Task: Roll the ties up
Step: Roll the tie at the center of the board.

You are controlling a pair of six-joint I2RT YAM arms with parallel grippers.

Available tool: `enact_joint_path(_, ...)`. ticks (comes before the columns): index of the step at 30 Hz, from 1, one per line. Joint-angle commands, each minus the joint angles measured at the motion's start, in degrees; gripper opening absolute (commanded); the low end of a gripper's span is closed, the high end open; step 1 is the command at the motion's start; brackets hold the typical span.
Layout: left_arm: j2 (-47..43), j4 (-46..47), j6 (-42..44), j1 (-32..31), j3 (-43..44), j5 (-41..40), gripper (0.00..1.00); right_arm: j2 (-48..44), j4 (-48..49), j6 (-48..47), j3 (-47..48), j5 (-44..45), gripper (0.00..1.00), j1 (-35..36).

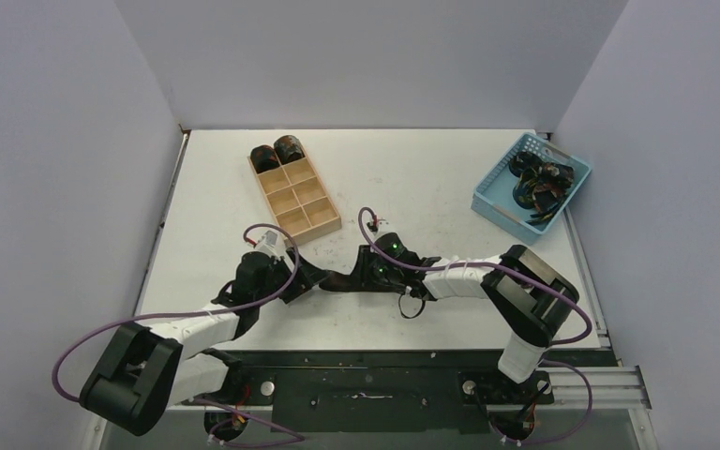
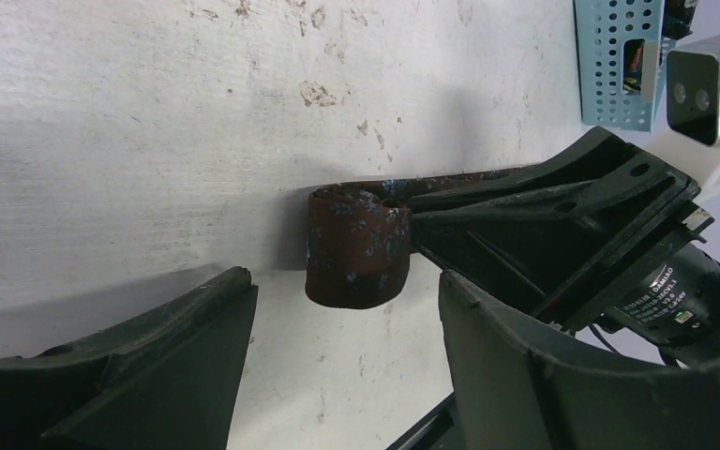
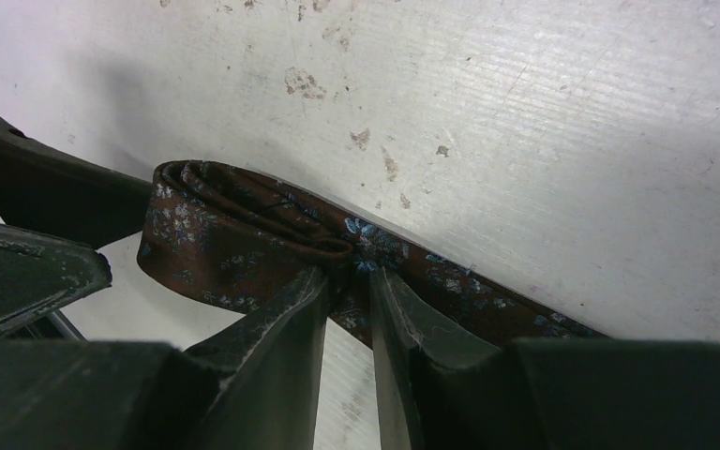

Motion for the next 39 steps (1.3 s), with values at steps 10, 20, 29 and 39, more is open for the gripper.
enact_joint_path(10,9.2,11.4,-2.0,0.4,3.4,8.2,0.63,1.9,4.6,-1.7,-2.9,-0.5,0.24,-1.8)
enact_joint_path(20,11.4,11.0,-2.0,0.4,6.7,8.5,0.63,1.4,5.3,-2.8,-4.0,-0.7,0.23,-1.8)
enact_joint_path(29,17.4,15.1,-3.3,0.4,7.6,11.6,0.48,1.5,6.1,-3.0,-4.3,-1.4,0.22,-1.9)
enact_joint_path(39,18.5,15.0,-2.8,0.7,7.6,10.9,0.55,1.4,5.9,-3.6,-4.3,-1.7,0.21,-1.9)
